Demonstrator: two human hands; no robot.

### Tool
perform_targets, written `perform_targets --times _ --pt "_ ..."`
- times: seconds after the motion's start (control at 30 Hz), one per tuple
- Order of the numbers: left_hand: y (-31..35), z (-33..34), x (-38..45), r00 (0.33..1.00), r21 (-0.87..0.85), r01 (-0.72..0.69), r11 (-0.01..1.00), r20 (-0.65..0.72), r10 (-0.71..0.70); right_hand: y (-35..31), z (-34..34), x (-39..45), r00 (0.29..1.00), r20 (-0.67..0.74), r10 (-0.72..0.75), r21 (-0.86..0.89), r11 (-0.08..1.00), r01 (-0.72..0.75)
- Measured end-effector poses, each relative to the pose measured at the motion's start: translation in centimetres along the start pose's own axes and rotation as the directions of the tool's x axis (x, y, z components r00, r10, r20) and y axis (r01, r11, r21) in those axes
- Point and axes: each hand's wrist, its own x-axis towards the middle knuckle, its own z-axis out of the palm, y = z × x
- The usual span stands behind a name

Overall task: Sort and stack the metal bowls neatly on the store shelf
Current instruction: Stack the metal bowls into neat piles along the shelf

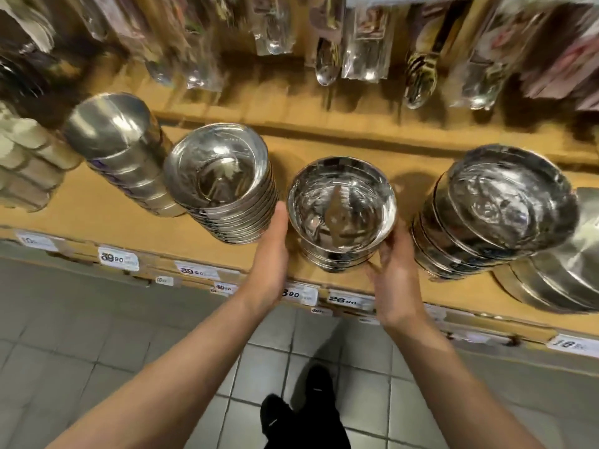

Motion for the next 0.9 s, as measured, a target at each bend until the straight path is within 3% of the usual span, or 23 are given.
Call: perform_targets --times 0.2,0.4,0.73,0.9 --pt "0.2 0.0 -0.3 0.998 -0.092 0.037 0.995 0.062 -0.032 0.0 0.4 0.1 0.999 -0.005 0.039 0.001 0.999 -0.039" --pt "0.5 -1.2 -2.9 0.996 -0.053 0.071 0.996 0.059 -0.068 -0.1 1.0 -3.2 0.997 -0.067 0.047 -0.004 0.999 -0.047" --pt "3.7 -7.7 -11.3 0.958 0.020 -0.035 0.999 0.286 0.028 -2.6 5.8 -14.7 0.996 -0.037 -0.077 -0.075 0.994 0.074" --pt "7.3 -14.2 -16.0 0.981 -0.009 -0.019 1.000 0.193 0.020 -2.4 12.4 -20.9 0.991 0.049 -0.127 -0.093 0.987 0.132"
